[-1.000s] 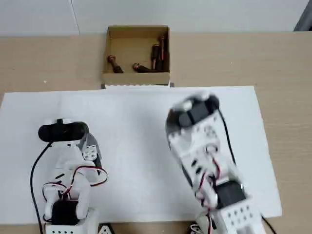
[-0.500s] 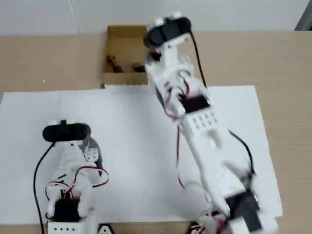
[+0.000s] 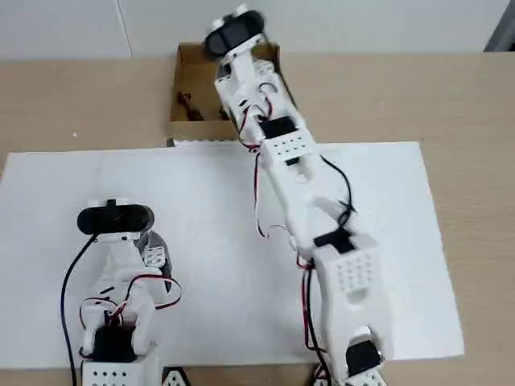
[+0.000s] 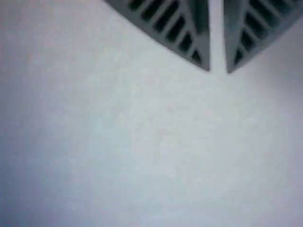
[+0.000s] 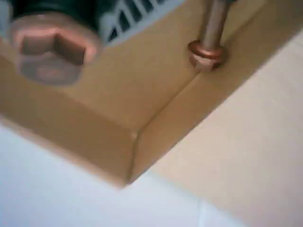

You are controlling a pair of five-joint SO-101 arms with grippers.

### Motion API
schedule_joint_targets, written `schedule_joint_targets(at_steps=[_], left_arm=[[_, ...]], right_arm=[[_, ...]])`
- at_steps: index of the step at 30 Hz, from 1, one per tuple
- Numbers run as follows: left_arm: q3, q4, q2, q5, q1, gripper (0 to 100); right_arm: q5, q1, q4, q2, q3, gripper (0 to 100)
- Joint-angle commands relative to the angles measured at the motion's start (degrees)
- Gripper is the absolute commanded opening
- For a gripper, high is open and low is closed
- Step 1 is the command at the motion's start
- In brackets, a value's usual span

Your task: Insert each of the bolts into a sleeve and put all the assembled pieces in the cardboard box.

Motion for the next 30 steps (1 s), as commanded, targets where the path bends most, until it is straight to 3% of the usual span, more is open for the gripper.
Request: schedule_joint_targets(at_steps=[1,7,13,30], left_arm=[[-0.3,-1.3,-0.7,-0.2,-0.4,1],[-0.4,-1.3,-0.7,-0.2,-0.4,1],[-0.4,-1.3,-0.7,-0.2,-0.4,1],[-0.4,-1.3,-0.7,-0.3,-0.4,1]], right_arm=[[2.4,-1.3,-1.3,4.6,-11.3,0.4],[5.2,-2.3,1.5,11.7,-18.7,1.4],[5.1,-2.4,5.7,14.3,-22.6,16.2],[5.2,-2.6,5.7,12.1,-22.9,11.0]])
